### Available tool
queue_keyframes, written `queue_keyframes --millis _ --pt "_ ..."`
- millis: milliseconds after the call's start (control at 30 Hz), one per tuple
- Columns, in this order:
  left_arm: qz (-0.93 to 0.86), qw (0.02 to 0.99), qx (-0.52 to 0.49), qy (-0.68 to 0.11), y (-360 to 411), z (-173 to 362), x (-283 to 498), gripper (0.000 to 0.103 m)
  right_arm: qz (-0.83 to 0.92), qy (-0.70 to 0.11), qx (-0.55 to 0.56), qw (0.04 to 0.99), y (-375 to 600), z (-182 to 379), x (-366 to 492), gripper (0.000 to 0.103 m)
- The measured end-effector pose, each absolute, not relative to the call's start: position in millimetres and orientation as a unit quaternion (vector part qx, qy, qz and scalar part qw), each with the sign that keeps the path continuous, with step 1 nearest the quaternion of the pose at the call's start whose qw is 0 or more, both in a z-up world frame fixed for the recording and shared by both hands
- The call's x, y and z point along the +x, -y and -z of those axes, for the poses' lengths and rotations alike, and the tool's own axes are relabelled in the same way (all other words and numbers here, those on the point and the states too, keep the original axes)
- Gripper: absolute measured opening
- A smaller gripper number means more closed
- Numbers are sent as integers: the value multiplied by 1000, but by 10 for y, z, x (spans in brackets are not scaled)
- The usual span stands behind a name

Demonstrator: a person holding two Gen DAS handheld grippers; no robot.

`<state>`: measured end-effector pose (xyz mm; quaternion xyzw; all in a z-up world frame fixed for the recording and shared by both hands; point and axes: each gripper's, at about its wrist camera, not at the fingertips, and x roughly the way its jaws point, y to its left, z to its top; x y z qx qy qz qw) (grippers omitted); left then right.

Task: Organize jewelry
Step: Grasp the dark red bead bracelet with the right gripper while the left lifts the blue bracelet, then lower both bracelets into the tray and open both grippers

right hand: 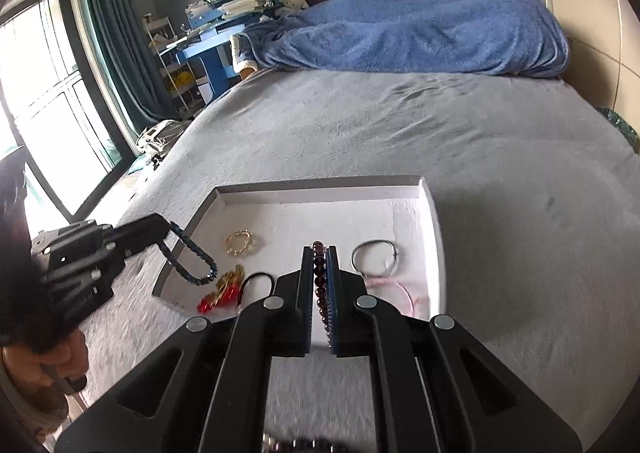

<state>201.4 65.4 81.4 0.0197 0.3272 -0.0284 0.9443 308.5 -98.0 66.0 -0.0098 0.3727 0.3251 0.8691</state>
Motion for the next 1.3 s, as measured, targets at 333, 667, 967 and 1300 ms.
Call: queue_keyframes --millis 333,667,967,1300 --pt "51 936 15 -348 -438 -544 2432 8 -321 -404 -17 856 633 -340 3479 6" --pt "38 927 31 -372 -464 -242 2686 8 -286 -425 -36 858 619 -56 3803 6" --pt "9 924 27 -381 -661 -123 2659 18 -268 -420 -61 865 624 23 3795 7" --pt "-8 940 26 -341 -622 -302 2292 68 -276 -380 -69 880 738 -183 3497 38"
